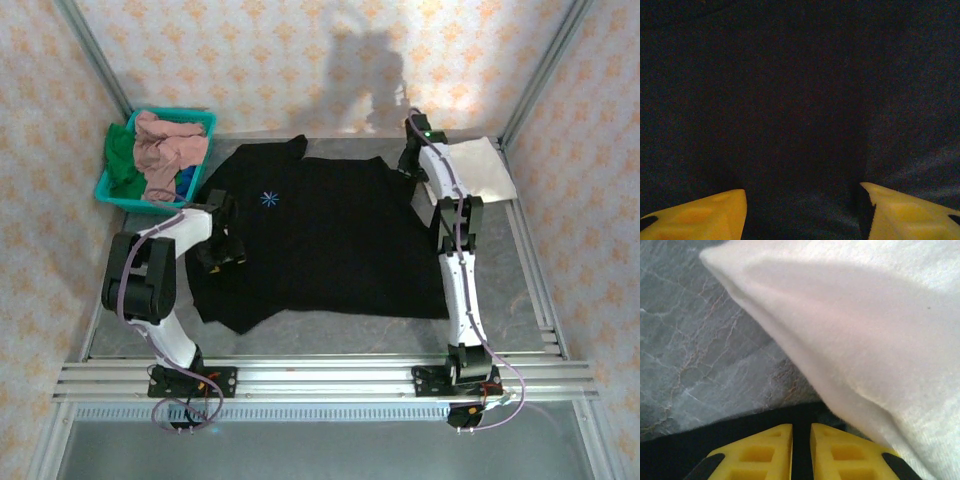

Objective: Fold and stack the t-shirts

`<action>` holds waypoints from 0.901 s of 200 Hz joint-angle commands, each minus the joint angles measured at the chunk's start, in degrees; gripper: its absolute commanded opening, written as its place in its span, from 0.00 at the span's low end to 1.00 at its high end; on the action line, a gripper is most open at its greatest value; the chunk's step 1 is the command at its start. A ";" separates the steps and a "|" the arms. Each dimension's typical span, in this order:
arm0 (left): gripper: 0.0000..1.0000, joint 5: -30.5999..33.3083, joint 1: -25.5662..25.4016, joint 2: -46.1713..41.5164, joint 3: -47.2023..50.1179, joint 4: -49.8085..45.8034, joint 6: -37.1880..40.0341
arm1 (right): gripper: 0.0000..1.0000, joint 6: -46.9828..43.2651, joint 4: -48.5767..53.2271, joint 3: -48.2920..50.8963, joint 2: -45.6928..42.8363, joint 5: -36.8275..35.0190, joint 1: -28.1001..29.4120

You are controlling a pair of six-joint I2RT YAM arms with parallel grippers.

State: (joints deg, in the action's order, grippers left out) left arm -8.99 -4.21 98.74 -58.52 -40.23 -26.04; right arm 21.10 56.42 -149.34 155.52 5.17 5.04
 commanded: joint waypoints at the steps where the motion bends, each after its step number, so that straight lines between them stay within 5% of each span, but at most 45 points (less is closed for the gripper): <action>1: 0.60 0.88 0.89 -2.29 1.64 -1.84 -1.55 | 0.18 5.84 -0.96 -0.38 3.68 7.36 -2.02; 55: 0.61 -2.34 2.02 -5.66 5.68 0.02 -3.07 | 0.28 6.01 -11.32 -4.22 3.74 13.16 -2.13; 108: 0.62 -1.54 2.21 -8.50 4.84 -2.35 -2.61 | 0.47 -1.18 -3.94 -5.10 -7.07 9.07 -0.68; 180: 0.65 0.37 2.45 -16.20 7.95 -4.56 -7.09 | 0.47 -0.75 -2.76 25.85 -24.68 1.66 4.61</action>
State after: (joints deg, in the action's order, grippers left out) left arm -10.37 -2.46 87.09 -51.64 -41.52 -29.82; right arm 20.91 51.64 -131.66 135.46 11.31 7.07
